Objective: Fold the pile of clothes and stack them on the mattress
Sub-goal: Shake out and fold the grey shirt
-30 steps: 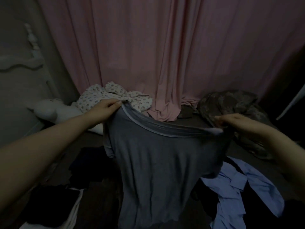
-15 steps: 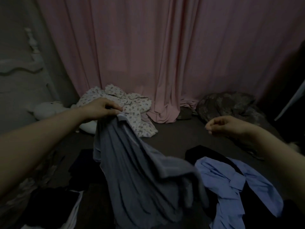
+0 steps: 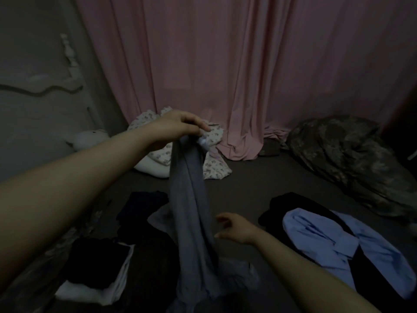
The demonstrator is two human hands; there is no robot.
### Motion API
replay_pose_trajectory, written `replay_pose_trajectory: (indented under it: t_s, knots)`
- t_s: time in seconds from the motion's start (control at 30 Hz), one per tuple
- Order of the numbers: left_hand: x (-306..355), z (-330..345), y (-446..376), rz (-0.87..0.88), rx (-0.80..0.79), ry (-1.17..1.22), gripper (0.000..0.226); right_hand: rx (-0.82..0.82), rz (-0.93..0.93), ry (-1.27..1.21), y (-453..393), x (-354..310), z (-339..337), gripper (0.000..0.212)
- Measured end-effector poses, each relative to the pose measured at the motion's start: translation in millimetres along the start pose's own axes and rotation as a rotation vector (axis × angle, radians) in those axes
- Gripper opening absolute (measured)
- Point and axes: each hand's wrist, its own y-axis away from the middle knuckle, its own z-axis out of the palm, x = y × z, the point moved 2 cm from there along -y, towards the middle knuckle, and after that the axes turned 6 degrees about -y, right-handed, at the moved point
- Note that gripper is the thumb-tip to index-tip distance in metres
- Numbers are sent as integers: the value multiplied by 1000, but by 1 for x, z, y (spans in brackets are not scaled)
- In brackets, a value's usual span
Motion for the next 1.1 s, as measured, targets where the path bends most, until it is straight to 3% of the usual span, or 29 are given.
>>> replay_pose_trajectory:
  t_s: [0.07,0.23,0.3,0.4,0.5,0.6,0.67,0.8,0.93,1.1]
  knots:
    - [4,-5,2,9,1,64,20,109,-54,-8,-3,1,2,44]
    - [14,-11,3,19,-10,126,24,505,-176,-82,-13,-7,-15,34]
    - [18,-11,4,19,-30,124,25,560,-212,-178,-14,-19,-21,44]
    - [23,-11,6,32,-64,104,27,446,-244,-332,-16,-39,-33,65]
    - [30,-12,9,53,-133,58,27,411,-315,-415,-18,-54,-52,58]
    - [42,-16,15,101,-294,-74,25,336,-335,-202,-16,-67,-63,70]
    - [50,-18,18,154,-402,-60,24,194,-345,-20,-11,-77,-62,72]
    - [54,-32,17,172,-355,284,35,-132,-269,191,-9,-79,-41,57]
    - [41,-43,10,109,-205,439,31,-64,-235,37,-17,-57,-32,19]
    - [-8,-39,4,-86,-39,321,24,309,-75,-474,-10,-33,-51,25]
